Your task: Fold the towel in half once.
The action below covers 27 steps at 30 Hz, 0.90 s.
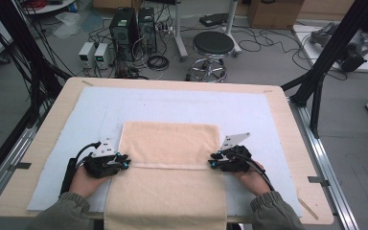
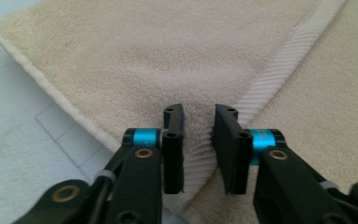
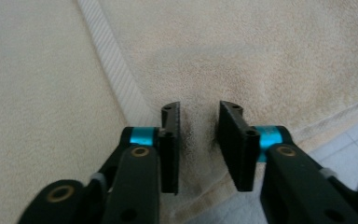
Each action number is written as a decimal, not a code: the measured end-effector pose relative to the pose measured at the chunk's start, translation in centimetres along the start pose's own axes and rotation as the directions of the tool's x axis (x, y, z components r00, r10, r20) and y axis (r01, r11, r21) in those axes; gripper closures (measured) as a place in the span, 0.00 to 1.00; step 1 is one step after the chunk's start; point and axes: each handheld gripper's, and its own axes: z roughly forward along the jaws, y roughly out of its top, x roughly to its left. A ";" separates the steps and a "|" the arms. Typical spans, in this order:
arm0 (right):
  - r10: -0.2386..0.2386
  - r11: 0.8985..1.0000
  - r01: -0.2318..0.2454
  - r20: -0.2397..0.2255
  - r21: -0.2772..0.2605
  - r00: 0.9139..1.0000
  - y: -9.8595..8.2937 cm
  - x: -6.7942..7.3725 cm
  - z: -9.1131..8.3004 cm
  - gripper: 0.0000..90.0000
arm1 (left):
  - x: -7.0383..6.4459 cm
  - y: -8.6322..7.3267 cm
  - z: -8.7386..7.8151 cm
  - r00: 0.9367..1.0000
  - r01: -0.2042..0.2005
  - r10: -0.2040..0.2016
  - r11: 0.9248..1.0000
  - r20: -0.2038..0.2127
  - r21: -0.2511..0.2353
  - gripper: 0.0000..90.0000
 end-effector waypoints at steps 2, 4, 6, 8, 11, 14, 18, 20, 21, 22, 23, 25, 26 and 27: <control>-0.004 1.000 0.004 -0.004 0.001 1.000 0.0 0.0 0.0 0.88 | -0.1 0.1 0.0 1.000 -0.004 0.004 1.000 -0.002 0.001 0.90; -0.004 1.000 0.004 -0.010 -0.001 1.000 0.1 -0.1 0.0 0.92 | 0.0 0.2 0.0 1.000 0.001 -0.001 1.000 0.001 -0.003 0.92; -0.003 1.000 0.003 -0.013 -0.003 1.000 0.1 -0.1 -0.2 0.94 | 0.0 0.3 -0.2 1.000 0.012 -0.012 1.000 0.004 -0.012 0.93; 0.000 1.000 0.000 -0.022 -0.015 1.000 0.2 -0.2 -0.5 0.94 | 0.1 0.4 -0.5 1.000 0.019 -0.019 0.999 0.005 -0.026 0.93; 0.000 0.999 -0.001 -0.024 -0.034 1.000 0.5 -0.2 -1.1 0.94 | 0.1 0.9 -1.2 1.000 0.021 -0.021 0.998 0.000 -0.052 0.94; -0.013 0.998 0.011 -0.026 -0.056 1.000 0.8 0.0 -1.8 0.94 | -0.1 1.3 -2.0 1.000 0.019 -0.019 0.996 -0.003 -0.082 0.94; -0.023 0.996 0.020 -0.035 -0.087 0.999 1.1 0.8 -3.3 0.94 | -0.9 1.4 -3.4 1.000 0.001 -0.001 0.995 0.001 -0.101 0.94; -0.033 0.996 0.029 -0.041 -0.088 0.999 1.2 1.5 -4.0 0.94 | -1.7 1.2 -4.3 1.000 -0.011 0.012 0.995 0.008 -0.102 0.94; -0.046 0.995 0.041 -0.044 -0.093 0.998 1.2 2.0 -4.3 0.94 | -2.2 1.0 -4.8 1.000 -0.017 0.019 0.995 0.012 -0.101 0.94; -0.055 0.994 0.050 -0.051 -0.092 0.997 1.2 2.6 -4.7 0.94 | -2.8 0.7 -5.2 1.000 -0.022 0.024 0.995 0.016 -0.101 0.94; -0.066 0.994 0.061 -0.052 -0.089 0.996 1.1 3.3 -5.1 0.94 | -3.5 0.4 -5.7 0.999 -0.028 0.031 0.995 0.022 -0.100 0.94; -0.074 0.993 0.067 -0.075 -0.096 0.994 0.8 4.6 -6.0 0.95 | -4.8 -0.2 -6.8 0.998 -0.049 0.052 0.995 0.027 -0.090 0.94; -0.074 0.993 0.064 -0.098 -0.100 0.992 0.6 5.2 -6.3 0.95 | -6.0 -0.8 -7.7 0.997 -0.058 0.062 0.994 0.045 -0.091 0.94; -0.082 0.993 0.072 -0.111 -0.090 0.990 0.3 6.4 -6.8 0.95 | -6.9 -1.3 -8.5 0.996 -0.068 0.073 0.994 0.058 -0.089 0.94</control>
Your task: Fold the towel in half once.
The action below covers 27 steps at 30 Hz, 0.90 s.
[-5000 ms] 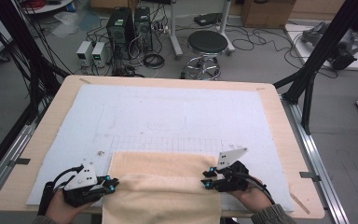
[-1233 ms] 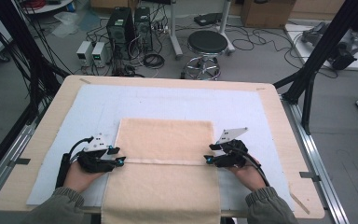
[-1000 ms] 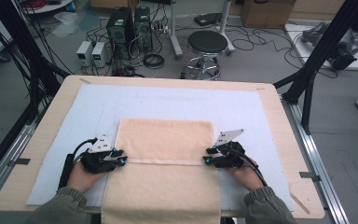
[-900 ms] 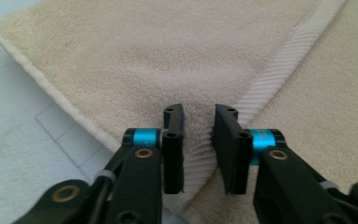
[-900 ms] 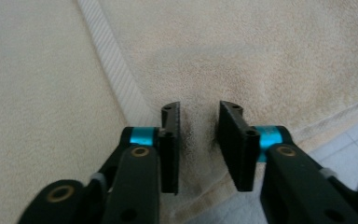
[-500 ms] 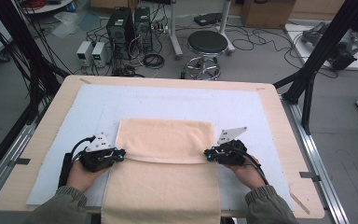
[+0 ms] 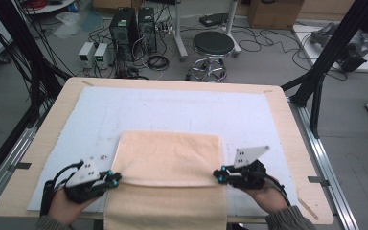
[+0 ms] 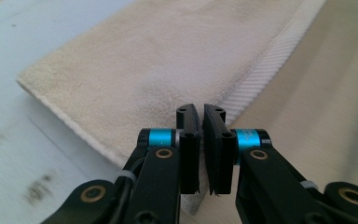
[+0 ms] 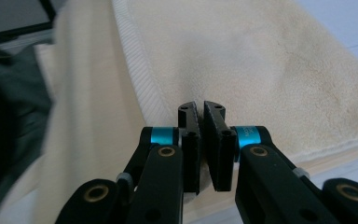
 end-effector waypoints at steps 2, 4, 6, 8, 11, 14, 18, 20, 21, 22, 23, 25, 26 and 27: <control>-0.005 1.000 0.005 -0.058 0.001 0.998 -0.6 2.2 -0.7 0.93 | -1.8 -0.6 -1.4 0.999 -0.016 0.016 1.000 0.033 0.003 0.93; -0.015 1.000 0.016 -0.113 0.008 0.993 -1.1 3.9 -1.0 0.78 | -2.8 -0.9 -2.3 0.999 -0.013 0.013 1.000 0.043 -0.006 0.82; -0.030 1.000 0.031 -0.111 0.002 0.993 -1.5 4.7 -1.3 0.75 | -2.8 -0.9 -2.7 0.999 -0.003 0.003 1.000 0.041 -0.006 0.70; -0.023 1.000 0.022 -0.074 -0.013 0.997 -1.5 4.2 -1.3 0.73 | -2.4 -0.7 -2.4 1.000 0.001 -0.001 1.000 0.025 -0.016 0.66; 0.016 0.999 -0.018 -0.031 -0.036 0.999 -1.1 2.3 -0.9 0.67 | -1.4 -0.3 -1.3 1.000 0.003 -0.003 1.000 0.008 -0.020 0.61; 0.050 0.998 -0.048 0.029 -0.050 0.998 -0.7 0.1 -0.4 0.62 | -0.2 0.0 -0.1 1.000 0.017 -0.018 0.999 -0.009 -0.031 0.58; 0.080 0.996 -0.075 0.089 -0.057 0.993 -0.3 -2.6 0.5 0.57 | 2.1 0.3 1.5 0.998 0.049 -0.051 0.998 -0.036 -0.042 0.55; 0.096 0.995 -0.091 0.101 -0.052 0.990 -0.2 -3.8 1.1 0.54 | 3.2 0.5 2.3 0.997 0.061 -0.063 0.997 -0.055 -0.040 0.54; 0.100 0.994 -0.094 0.114 -0.049 0.988 -0.2 -4.4 1.4 0.53 | 3.8 0.6 2.7 0.995 0.072 -0.074 0.997 -0.061 -0.034 0.54; 0.109 0.993 -0.104 0.120 -0.049 0.987 -0.1 -4.9 1.6 0.52 | 4.4 0.8 3.2 0.994 0.079 -0.081 0.996 -0.072 -0.030 0.53; 0.120 0.992 -0.114 0.126 -0.050 0.985 -0.1 -5.5 1.9 0.50 | 5.0 1.0 3.6 0.993 0.089 -0.091 0.996 -0.080 -0.028 0.52; 0.141 0.990 -0.135 0.142 -0.049 0.980 0.1 -6.5 2.5 0.49 | 6.1 1.3 4.4 0.989 0.114 -0.117 0.993 -0.088 -0.036 0.51; 0.139 0.990 -0.133 0.145 -0.047 0.980 0.2 -6.9 2.7 0.48 | 6.6 1.5 4.7 0.988 0.123 -0.126 0.992 -0.090 -0.037 0.50; 0.140 0.990 -0.135 0.156 -0.042 0.978 0.3 -7.3 2.9 0.48 | 7.1 1.7 5.1 0.987 0.130 -0.133 0.991 -0.093 -0.038 0.50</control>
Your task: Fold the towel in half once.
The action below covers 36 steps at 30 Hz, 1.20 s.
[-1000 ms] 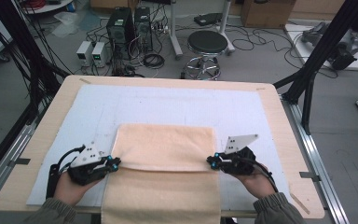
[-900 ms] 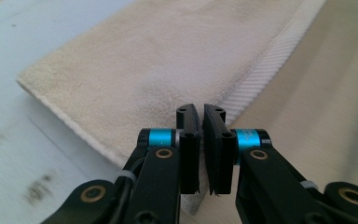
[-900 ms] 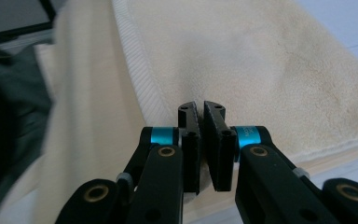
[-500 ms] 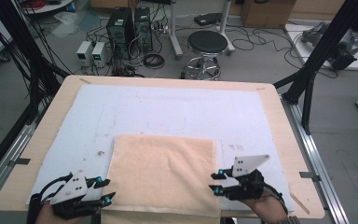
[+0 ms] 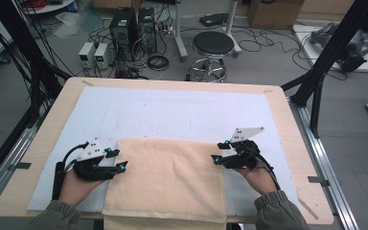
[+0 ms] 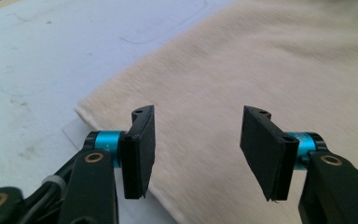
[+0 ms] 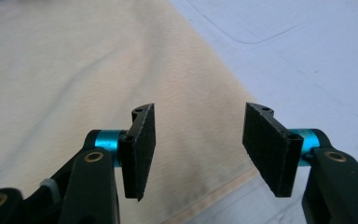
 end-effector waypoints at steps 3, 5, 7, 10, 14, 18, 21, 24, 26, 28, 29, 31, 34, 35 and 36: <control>0.015 1.000 -0.016 0.022 0.021 1.000 0.4 -1.1 1.2 0.44 | 1.3 0.5 1.3 0.999 0.036 -0.036 0.999 -0.034 0.002 0.48; 0.029 0.999 -0.030 0.027 0.034 0.999 0.5 -1.8 1.9 0.42 | 2.4 0.7 2.1 0.997 0.063 -0.062 0.998 -0.050 0.006 0.48; 0.028 0.999 -0.028 0.026 0.035 0.999 0.6 -2.3 2.5 0.42 | 3.3 0.7 2.9 0.994 0.087 -0.086 0.996 -0.072 0.007 0.48; 0.037 0.997 -0.037 0.012 0.061 0.999 0.3 -2.9 3.5 0.42 | 4.6 0.4 3.9 0.988 0.119 -0.117 0.993 -0.103 0.022 0.48; 0.055 0.994 -0.055 0.005 0.090 0.998 -0.3 -3.8 4.4 0.43 | 5.7 0.0 5.2 0.982 0.173 -0.167 0.983 -0.088 0.064 0.48; 0.057 0.994 -0.052 -0.043 0.100 0.997 -0.5 -3.9 4.8 0.58 | 5.6 -0.2 6.2 0.986 0.157 -0.151 0.982 -0.068 0.108 0.51; 0.071 0.993 -0.062 -0.083 0.102 0.994 -0.5 -4.1 4.8 0.82 | 5.6 -0.1 6.1 0.988 0.153 -0.151 0.982 -0.033 0.112 0.70; 0.026 0.995 -0.015 -0.111 0.099 0.994 -0.2 -4.0 4.9 0.91 | 5.3 0.4 6.2 0.993 0.112 -0.108 0.986 -0.041 0.125 0.87; 0.033 0.995 -0.024 -0.103 0.092 0.994 0.0 -4.3 4.9 0.92 | 5.6 0.7 6.3 0.991 0.123 -0.116 0.987 -0.069 0.104 0.90; 0.033 0.995 -0.025 -0.080 0.093 0.996 0.5 -4.8 4.9 0.92 | 6.2 1.0 6.4 0.985 0.149 -0.140 0.985 -0.099 0.084 0.90; 0.029 0.996 -0.022 -0.069 0.091 0.997 1.0 -5.0 5.0 0.92 | 6.5 1.4 6.6 0.983 0.154 -0.144 0.985 -0.117 0.076 0.90; 0.018 0.996 -0.014 -0.040 0.094 0.999 2.4 -5.7 5.1 0.93 | 7.2 2.5 6.8 0.978 0.155 -0.144 0.986 -0.153 0.063 0.91; 0.014 0.997 -0.015 0.013 0.071 1.000 4.6 -6.9 5.1 0.93 | 8.4 5.0 6.6 0.970 0.147 -0.139 0.989 -0.199 0.023 0.91; 0.016 0.997 -0.018 0.029 0.071 0.999 5.3 -7.4 5.0 0.93 | 8.7 5.9 6.6 0.969 0.142 -0.136 0.990 -0.207 0.017 0.91; 0.017 0.998 -0.020 0.042 0.066 0.999 6.0 -7.8 4.9 0.93 | 9.1 6.7 6.5 0.967 0.139 -0.134 0.990 -0.217 0.007 0.91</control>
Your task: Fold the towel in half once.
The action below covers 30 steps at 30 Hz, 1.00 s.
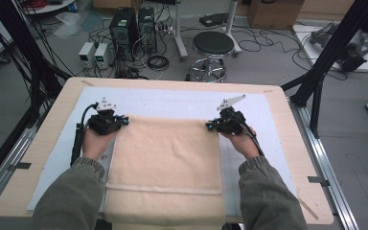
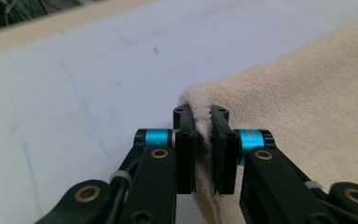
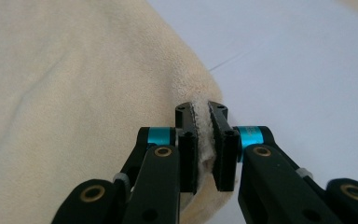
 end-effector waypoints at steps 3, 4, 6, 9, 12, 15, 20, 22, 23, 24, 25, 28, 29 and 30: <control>0.001 1.000 0.000 0.042 -0.017 0.999 1.9 -1.2 -0.7 0.93 | 0.4 2.6 0.0 1.000 -0.014 0.013 1.000 -0.024 -0.023 0.91; 0.012 1.000 -0.012 0.047 -0.016 0.999 2.5 -1.6 -0.8 0.92 | 0.5 3.1 0.1 0.999 -0.021 0.020 1.000 -0.036 -0.022 0.90; 0.015 0.999 -0.013 0.063 -0.030 0.998 3.0 -2.1 -1.0 0.84 | 0.4 3.5 0.3 0.999 -0.031 0.031 0.999 -0.043 -0.013 0.83; 0.060 0.998 -0.058 0.054 -0.033 0.997 2.7 -2.5 -0.9 0.64 | 0.7 3.0 0.6 1.000 -0.021 0.021 0.999 -0.006 0.026 0.71; 0.059 0.998 -0.058 0.050 -0.015 0.997 2.1 -2.1 -1.0 0.55 | 0.5 2.0 0.2 1.000 -0.022 0.022 1.000 0.018 0.009 0.67; 0.069 0.997 -0.068 0.035 -0.023 0.997 1.5 -1.3 -1.6 0.48 | -0.2 0.9 -0.4 0.999 -0.027 0.027 1.000 0.046 0.003 0.63; 0.021 1.000 -0.020 0.033 -0.020 0.999 0.4 1.1 -2.8 0.43 | -1.5 -0.5 -1.8 0.992 -0.065 0.065 0.998 0.107 0.000 0.56; 0.010 1.000 -0.009 0.034 -0.027 0.999 -0.1 1.9 -3.4 0.40 | -2.0 -1.1 -2.5 0.990 -0.070 0.071 0.997 0.125 -0.009 0.55; 0.002 0.999 0.000 0.036 -0.035 0.999 -0.4 2.4 -3.7 0.39 | -2.3 -1.4 -2.9 0.988 -0.080 0.081 0.997 0.133 -0.011 0.53; -0.004 0.999 0.005 0.034 -0.036 0.999 -0.6 2.8 -4.0 0.39 | -2.5 -1.8 -3.3 0.987 -0.081 0.083 0.997 0.135 -0.016 0.52; -0.012 0.999 0.013 0.038 -0.038 0.999 -0.9 3.2 -4.2 0.37 | -2.6 -2.1 -3.7 0.986 -0.087 0.089 0.996 0.138 -0.019 0.50; -0.031 0.999 0.033 0.049 -0.037 0.998 -1.9 4.2 -4.7 0.34 | -3.1 -3.0 -4.7 0.984 -0.089 0.093 0.995 0.151 -0.036 0.47; -0.035 0.998 0.037 0.047 -0.044 0.998 -2.2 4.5 -4.8 0.34 | -3.3 -3.3 -5.0 0.983 -0.081 0.086 0.996 0.162 -0.040 0.46; -0.033 0.998 0.035 0.044 -0.045 0.998 -2.5 4.8 -4.9 0.33 | -3.4 -3.6 -5.3 0.982 -0.081 0.087 0.996 0.166 -0.045 0.44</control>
